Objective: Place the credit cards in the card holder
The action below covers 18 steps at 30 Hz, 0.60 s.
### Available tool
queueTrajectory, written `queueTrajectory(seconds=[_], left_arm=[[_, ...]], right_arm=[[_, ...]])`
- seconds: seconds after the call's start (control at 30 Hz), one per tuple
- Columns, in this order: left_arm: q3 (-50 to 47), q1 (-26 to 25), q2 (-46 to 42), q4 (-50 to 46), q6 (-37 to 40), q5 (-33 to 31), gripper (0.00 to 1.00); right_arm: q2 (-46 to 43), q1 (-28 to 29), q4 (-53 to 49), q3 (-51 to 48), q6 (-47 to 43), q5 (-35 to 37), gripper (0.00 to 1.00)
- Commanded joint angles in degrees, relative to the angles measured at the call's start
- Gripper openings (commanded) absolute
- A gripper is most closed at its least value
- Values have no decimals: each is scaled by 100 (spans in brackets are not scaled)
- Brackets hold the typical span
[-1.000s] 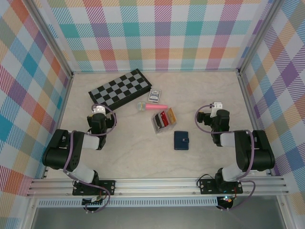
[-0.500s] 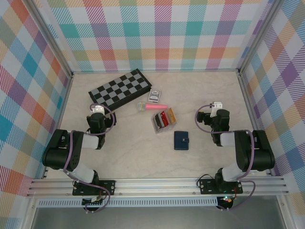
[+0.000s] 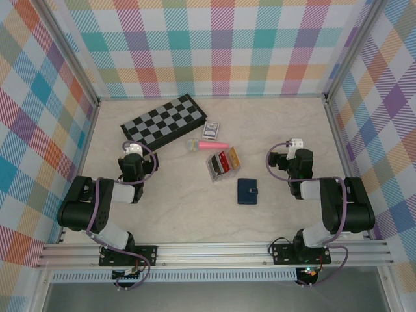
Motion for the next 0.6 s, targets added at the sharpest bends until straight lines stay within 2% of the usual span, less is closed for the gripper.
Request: queueTrajectory(seconds=[0.0,0.57], left_arm=[[99,53,-17,134,-86,83,100],[98,53,-18,140,-86,82,100]], right_arm=[[3,-63,165,112,67,-131,100],[2,-83,148,118,75,-172,100]])
